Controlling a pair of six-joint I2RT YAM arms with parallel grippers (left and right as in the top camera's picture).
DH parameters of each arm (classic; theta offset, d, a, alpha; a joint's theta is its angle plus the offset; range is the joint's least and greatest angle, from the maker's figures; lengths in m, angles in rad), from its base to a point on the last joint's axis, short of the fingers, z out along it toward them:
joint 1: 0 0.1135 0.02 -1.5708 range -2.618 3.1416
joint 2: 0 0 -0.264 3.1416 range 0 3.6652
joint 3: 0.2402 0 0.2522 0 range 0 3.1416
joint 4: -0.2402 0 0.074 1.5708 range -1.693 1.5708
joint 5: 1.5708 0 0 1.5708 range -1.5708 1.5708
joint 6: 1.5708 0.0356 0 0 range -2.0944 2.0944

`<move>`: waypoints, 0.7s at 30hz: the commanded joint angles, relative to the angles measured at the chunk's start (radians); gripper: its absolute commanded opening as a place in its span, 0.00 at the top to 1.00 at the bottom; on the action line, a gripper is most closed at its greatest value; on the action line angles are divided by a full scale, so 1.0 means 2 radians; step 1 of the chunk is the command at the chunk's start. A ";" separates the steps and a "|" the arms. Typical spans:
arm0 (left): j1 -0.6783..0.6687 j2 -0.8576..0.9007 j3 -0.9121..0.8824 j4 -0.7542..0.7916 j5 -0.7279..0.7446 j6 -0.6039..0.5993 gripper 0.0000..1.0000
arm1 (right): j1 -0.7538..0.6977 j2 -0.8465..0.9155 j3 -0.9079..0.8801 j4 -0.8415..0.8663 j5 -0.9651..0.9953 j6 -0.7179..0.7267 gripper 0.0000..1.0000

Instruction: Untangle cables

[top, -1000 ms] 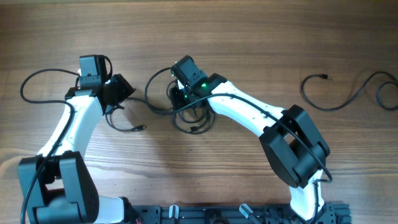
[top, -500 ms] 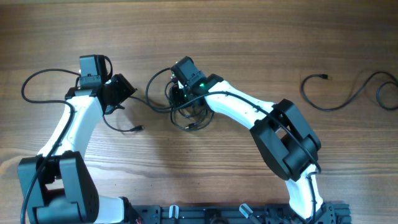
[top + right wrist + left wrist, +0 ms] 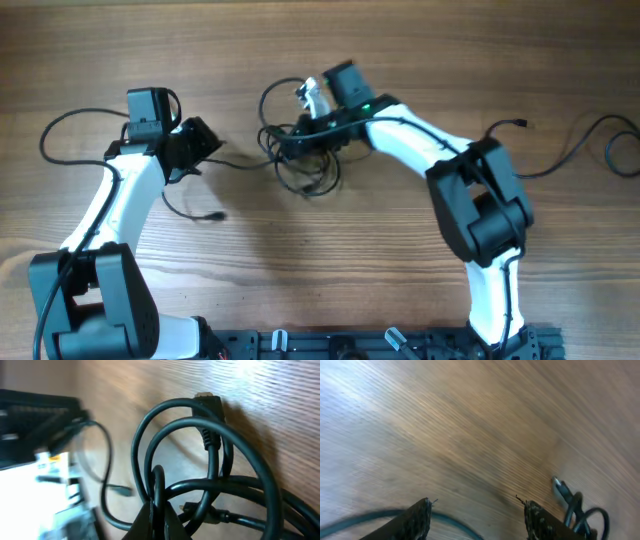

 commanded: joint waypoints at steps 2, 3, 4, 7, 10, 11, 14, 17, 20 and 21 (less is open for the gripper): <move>0.002 -0.002 0.000 0.028 0.209 0.133 0.38 | -0.006 -0.004 0.001 0.046 -0.208 -0.005 0.96; 0.002 -0.002 0.000 0.029 0.240 0.153 0.38 | -0.006 -0.004 0.001 0.059 -0.220 0.009 0.96; 0.002 -0.002 0.000 0.030 0.272 0.175 0.38 | -0.007 -0.004 0.001 0.073 -0.232 0.025 0.96; 0.002 -0.002 0.000 0.029 0.331 0.207 0.36 | -0.007 -0.004 0.001 0.111 -0.241 0.087 0.96; 0.002 -0.002 0.000 0.029 0.339 0.207 0.35 | -0.007 -0.004 0.001 0.138 -0.240 0.123 0.96; 0.002 -0.002 0.000 0.029 0.366 0.213 0.33 | -0.008 -0.004 0.001 0.167 -0.240 0.161 0.96; 0.002 -0.002 0.000 0.027 0.388 0.227 0.31 | -0.015 -0.004 0.001 0.255 -0.240 0.270 0.96; 0.002 -0.002 0.000 0.026 0.388 0.227 0.39 | -0.028 -0.004 0.001 0.303 -0.219 0.328 0.96; 0.002 -0.002 0.000 0.026 0.388 0.227 0.44 | -0.036 -0.004 0.001 0.319 -0.209 0.340 0.96; 0.002 -0.002 0.000 0.026 0.388 0.227 0.44 | -0.036 -0.004 0.001 0.327 -0.209 0.347 0.96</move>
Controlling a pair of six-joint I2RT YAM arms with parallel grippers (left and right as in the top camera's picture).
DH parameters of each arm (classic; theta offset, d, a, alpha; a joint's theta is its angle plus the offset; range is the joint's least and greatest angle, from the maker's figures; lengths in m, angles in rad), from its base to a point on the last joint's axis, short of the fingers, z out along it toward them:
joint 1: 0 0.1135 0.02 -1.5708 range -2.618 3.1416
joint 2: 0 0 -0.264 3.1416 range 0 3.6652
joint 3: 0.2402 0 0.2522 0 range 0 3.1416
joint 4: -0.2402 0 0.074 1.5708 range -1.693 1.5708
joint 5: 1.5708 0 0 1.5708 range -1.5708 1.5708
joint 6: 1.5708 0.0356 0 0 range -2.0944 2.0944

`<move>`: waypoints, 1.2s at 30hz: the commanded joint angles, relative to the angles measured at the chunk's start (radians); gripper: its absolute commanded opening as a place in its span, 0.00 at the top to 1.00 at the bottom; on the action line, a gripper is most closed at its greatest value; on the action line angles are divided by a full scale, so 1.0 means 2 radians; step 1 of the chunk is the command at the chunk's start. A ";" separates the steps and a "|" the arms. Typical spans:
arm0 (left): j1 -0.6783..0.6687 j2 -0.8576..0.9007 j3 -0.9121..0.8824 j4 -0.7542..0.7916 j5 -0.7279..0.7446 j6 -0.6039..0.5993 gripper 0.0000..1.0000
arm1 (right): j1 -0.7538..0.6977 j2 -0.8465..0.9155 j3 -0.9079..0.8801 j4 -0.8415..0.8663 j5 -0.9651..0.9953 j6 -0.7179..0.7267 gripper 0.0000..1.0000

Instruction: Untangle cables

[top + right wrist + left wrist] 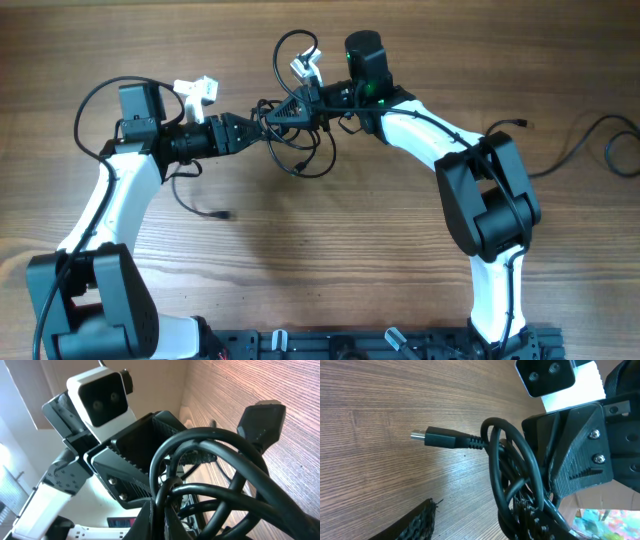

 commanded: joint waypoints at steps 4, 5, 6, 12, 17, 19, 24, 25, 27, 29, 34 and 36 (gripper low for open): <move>-0.006 -0.002 -0.007 -0.004 0.023 0.017 0.37 | -0.008 -0.007 0.010 0.024 0.026 0.041 0.96; -0.009 -0.002 -0.007 -0.002 0.023 0.017 0.37 | -0.008 -0.007 0.010 0.024 0.026 0.041 0.96; -0.014 -0.002 -0.007 0.004 0.023 0.006 0.38 | -0.008 -0.007 0.010 0.024 0.025 0.041 0.96; -0.063 0.002 -0.009 0.027 -0.103 -0.162 0.57 | -0.008 -0.007 0.010 0.079 0.009 0.069 0.96; -0.089 0.006 -0.009 0.080 -0.100 -0.212 0.54 | -0.004 -0.007 0.010 0.089 -0.001 0.078 0.96; -0.104 0.019 -0.009 0.090 -0.144 -0.212 0.53 | 0.002 -0.007 0.010 0.094 -0.001 0.078 0.96; -0.122 0.086 -0.009 0.125 -0.168 -0.220 0.60 | 0.007 -0.007 0.010 0.104 -0.012 0.077 0.96; -0.114 0.092 -0.009 0.125 -0.168 -0.224 0.60 | 0.007 -0.007 0.010 0.108 -0.022 0.077 0.96; -0.092 0.098 -0.009 0.109 -0.171 -0.229 0.63 | 0.007 -0.007 0.010 0.123 -0.038 0.079 0.96; -0.058 0.103 -0.009 0.057 -0.234 -0.229 0.64 | 0.003 -0.007 0.010 0.129 -0.040 0.083 0.96; 0.035 0.107 -0.009 -0.009 -0.359 -0.230 0.61 | -0.017 -0.007 0.010 0.276 -0.062 0.193 0.96; 0.069 0.107 -0.009 -0.026 -0.381 -0.211 0.61 | -0.028 -0.007 0.010 0.353 -0.063 0.252 0.96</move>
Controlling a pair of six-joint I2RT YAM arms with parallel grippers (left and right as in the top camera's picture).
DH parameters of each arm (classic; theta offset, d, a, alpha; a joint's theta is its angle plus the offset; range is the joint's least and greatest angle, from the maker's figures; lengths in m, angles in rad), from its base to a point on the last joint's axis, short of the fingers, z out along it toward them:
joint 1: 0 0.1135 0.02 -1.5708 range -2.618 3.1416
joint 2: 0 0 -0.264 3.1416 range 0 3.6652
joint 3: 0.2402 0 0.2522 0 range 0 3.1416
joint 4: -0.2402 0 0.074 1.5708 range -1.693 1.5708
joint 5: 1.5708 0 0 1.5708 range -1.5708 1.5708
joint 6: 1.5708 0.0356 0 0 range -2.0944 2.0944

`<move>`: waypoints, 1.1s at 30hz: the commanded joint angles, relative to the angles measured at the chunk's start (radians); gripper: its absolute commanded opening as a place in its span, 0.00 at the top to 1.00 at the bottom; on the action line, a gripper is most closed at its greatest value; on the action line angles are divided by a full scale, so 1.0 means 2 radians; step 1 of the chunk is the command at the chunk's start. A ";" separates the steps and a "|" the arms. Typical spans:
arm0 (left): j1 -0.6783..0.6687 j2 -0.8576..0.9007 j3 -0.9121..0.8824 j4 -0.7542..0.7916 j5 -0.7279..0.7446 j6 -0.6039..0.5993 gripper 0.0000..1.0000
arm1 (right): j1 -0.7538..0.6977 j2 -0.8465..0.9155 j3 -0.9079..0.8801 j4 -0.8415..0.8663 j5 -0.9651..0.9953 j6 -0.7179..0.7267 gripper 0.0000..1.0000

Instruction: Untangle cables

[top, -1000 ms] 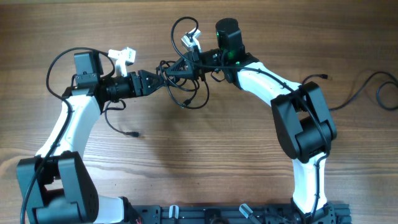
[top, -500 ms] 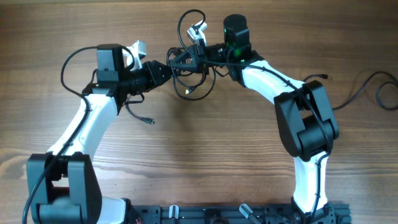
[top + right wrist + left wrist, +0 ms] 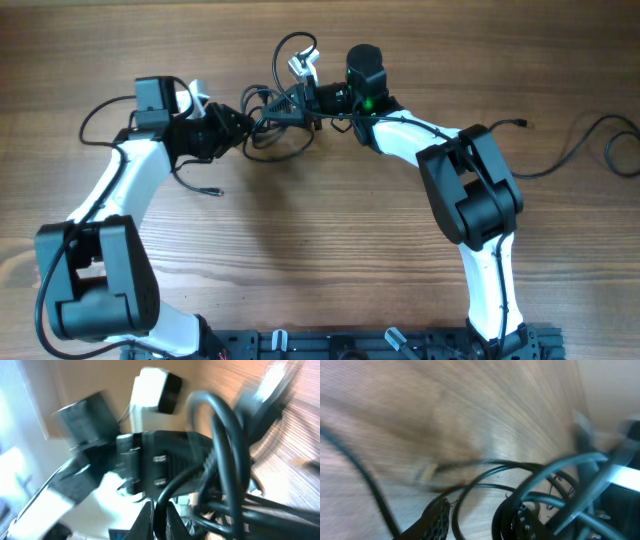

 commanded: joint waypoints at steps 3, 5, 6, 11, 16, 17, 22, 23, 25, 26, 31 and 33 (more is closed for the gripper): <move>0.102 0.047 -0.032 -0.041 -0.254 0.000 0.61 | -0.054 -0.053 0.030 0.085 -0.099 0.083 0.96; 0.113 0.047 -0.032 -0.045 -0.254 -0.002 0.62 | -0.076 -0.053 0.029 0.085 -0.109 0.083 0.96; 0.118 0.047 -0.032 -0.047 -0.254 -0.008 0.61 | -0.090 -0.053 0.029 0.085 -0.113 0.084 0.96; 0.123 0.047 -0.032 -0.047 -0.248 -0.016 0.58 | -0.148 -0.053 0.023 0.085 -0.138 0.083 0.96; 0.119 0.002 -0.010 -0.059 -0.138 0.060 0.46 | -0.129 -0.053 0.011 0.087 -0.165 0.052 0.95; 0.119 -0.040 -0.003 -0.072 -0.137 0.069 0.44 | -0.122 -0.053 0.006 0.087 -0.163 0.039 0.94; 0.072 -0.171 -0.003 -0.059 -0.145 0.069 0.39 | -0.097 -0.053 -0.031 0.052 -0.123 -0.041 0.86; 0.047 -0.175 0.002 -0.057 -0.164 0.069 0.41 | -0.093 -0.053 -0.037 0.028 -0.118 -0.071 0.85; 0.006 -0.163 0.025 -0.072 -0.206 0.082 0.47 | -0.090 -0.053 -0.055 -0.029 -0.101 -0.132 0.84; -0.014 -0.152 0.045 -0.089 -0.234 0.082 0.48 | -0.090 -0.053 -0.064 -0.059 -0.090 -0.162 0.82; -0.100 -0.072 0.071 -0.050 -0.364 0.082 0.44 | -0.080 -0.053 -0.129 -0.191 0.061 -0.312 0.75; -0.115 -0.028 0.071 -0.008 -0.405 0.082 0.45 | -0.068 -0.053 -0.136 -0.260 0.160 -0.368 0.75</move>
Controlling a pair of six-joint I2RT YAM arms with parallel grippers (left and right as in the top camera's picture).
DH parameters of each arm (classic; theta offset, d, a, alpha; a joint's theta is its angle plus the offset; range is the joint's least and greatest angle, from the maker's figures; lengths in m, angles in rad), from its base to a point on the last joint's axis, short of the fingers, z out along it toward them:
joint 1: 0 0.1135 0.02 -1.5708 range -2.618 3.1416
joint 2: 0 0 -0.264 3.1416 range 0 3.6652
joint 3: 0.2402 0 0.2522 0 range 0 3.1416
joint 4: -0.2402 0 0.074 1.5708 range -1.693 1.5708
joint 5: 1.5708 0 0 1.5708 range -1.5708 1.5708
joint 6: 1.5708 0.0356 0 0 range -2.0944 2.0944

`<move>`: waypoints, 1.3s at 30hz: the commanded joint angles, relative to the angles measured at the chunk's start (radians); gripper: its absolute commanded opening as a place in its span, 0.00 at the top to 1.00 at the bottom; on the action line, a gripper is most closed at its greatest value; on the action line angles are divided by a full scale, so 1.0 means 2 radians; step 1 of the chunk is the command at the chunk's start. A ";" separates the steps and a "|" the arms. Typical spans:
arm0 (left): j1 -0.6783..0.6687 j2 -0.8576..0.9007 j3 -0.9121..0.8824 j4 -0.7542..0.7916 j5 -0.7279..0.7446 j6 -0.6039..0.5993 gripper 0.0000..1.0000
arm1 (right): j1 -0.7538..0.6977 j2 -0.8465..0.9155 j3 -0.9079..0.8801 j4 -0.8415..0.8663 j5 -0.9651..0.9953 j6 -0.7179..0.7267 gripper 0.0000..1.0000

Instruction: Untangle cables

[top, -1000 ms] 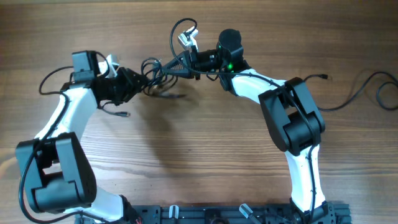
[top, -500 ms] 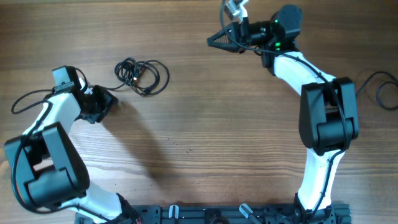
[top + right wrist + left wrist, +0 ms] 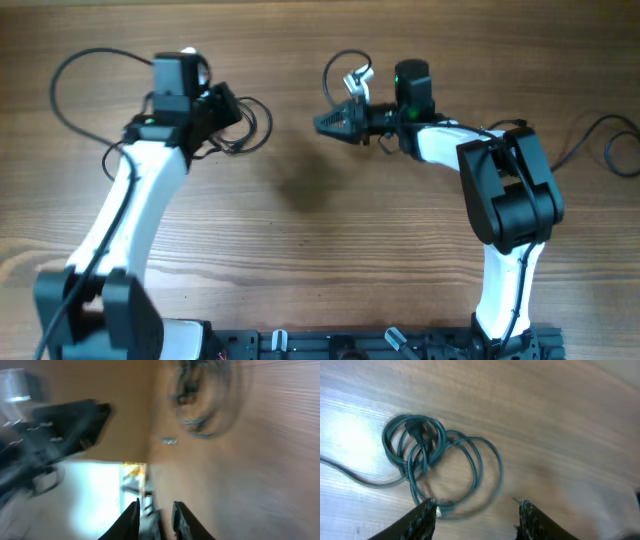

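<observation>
The cable bundle [image 3: 246, 125] is a dark coil of several loops, lying flat on the table [image 3: 300, 230] at the upper left. In the left wrist view the cable bundle [image 3: 427, 455] sits just ahead of my left gripper [image 3: 475, 510]. Its jaws are open and empty. In the overhead view my left gripper [image 3: 228, 105] is right beside the coil. One strand [image 3: 75, 60] arcs off to the far left. My right gripper [image 3: 328, 124] points left, well apart from the coil. In the blurred right wrist view my right gripper [image 3: 155, 515] is slightly open and empty.
A second thin black cable [image 3: 590, 135] lies at the far right edge of the table. The black rail [image 3: 380, 345] of the arm bases runs along the front edge. Bare wood lies between the two grippers.
The bundle was held up between both grippers, with the right one shut on it. It now lies on the table by my left gripper. Both grippers are open, and the right one has moved right.
My right gripper was shut on the bundle at the table's middle, with the left gripper apart. Then both met at the bundle, lifted near the top edge, and shifted it left. Now the coil rests at the upper left, released by both.
</observation>
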 commanded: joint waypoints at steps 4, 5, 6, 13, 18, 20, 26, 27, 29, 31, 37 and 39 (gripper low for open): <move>-0.014 0.107 0.007 0.089 -0.136 0.008 0.50 | 0.044 -0.003 -0.006 -0.091 0.223 -0.128 0.73; -0.014 0.125 0.007 0.109 -0.136 0.008 0.51 | 0.051 -0.003 -0.006 -0.091 0.232 -0.128 0.72; -0.014 0.135 0.007 0.123 -0.136 0.008 0.52 | 0.056 -0.003 -0.006 -0.091 0.239 -0.128 0.71; -0.013 0.195 0.007 0.196 -0.140 0.008 0.56 | 0.066 -0.003 -0.006 -0.091 0.256 -0.129 0.71; -0.010 0.201 0.007 0.192 -0.168 0.007 0.66 | 0.066 -0.003 -0.006 -0.091 0.255 -0.128 0.72; -0.009 0.201 0.005 0.186 -0.168 0.007 0.71 | 0.066 -0.003 -0.006 -0.092 0.255 -0.128 0.72; -0.007 0.205 0.003 0.202 -0.168 0.007 0.96 | 0.066 -0.003 -0.006 -0.091 0.255 -0.128 0.72; -0.007 0.198 0.003 0.207 -0.168 0.007 0.96 | 0.066 -0.003 -0.006 -0.092 0.255 -0.127 0.72; -0.007 0.169 0.003 0.195 -0.163 0.006 0.96 | 0.064 -0.003 -0.006 -0.093 0.238 -0.126 0.76; -0.007 0.123 0.003 0.154 -0.125 -0.001 0.96 | 0.047 -0.003 -0.006 -0.074 0.163 -0.128 0.85; 0.035 0.026 0.003 0.048 0.191 -0.024 0.96 | 0.008 -0.003 -0.006 0.021 -0.036 -0.127 0.83; 0.064 0.028 0.003 0.034 0.309 -0.018 0.94 | 0.010 -0.003 -0.006 0.084 -0.086 -0.067 0.81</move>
